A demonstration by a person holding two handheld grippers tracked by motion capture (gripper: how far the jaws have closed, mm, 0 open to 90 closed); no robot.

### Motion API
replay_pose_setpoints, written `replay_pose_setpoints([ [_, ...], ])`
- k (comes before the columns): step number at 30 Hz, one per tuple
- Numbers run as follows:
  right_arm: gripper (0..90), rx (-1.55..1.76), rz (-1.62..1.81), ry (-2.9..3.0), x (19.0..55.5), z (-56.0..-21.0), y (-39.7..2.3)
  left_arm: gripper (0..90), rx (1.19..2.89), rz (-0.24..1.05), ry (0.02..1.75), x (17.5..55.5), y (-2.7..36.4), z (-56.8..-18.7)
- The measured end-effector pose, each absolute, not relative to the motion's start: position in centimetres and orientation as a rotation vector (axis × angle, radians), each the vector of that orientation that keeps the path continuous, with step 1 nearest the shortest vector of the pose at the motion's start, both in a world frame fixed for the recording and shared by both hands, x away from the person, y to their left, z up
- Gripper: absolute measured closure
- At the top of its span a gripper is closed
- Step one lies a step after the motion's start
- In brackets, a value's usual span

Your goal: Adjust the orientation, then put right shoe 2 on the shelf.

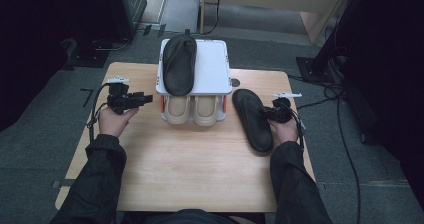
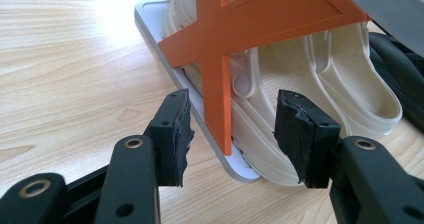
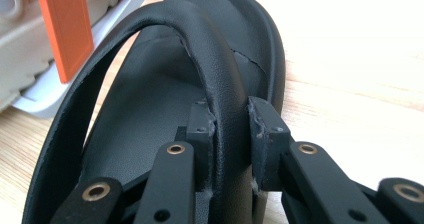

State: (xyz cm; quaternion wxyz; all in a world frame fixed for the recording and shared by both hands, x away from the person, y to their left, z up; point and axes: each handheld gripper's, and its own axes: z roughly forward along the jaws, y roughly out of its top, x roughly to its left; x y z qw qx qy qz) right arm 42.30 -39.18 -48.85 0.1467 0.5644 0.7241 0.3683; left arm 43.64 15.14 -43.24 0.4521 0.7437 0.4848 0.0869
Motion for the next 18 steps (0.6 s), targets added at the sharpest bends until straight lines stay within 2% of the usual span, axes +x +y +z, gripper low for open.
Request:
replay_pose_setpoints([
  [18,73.9,1.711,1.042,2.031,41.9,-47.0,-38.5,48.8,1.83,0.204,1.203,43.8,15.4,-43.5],
])
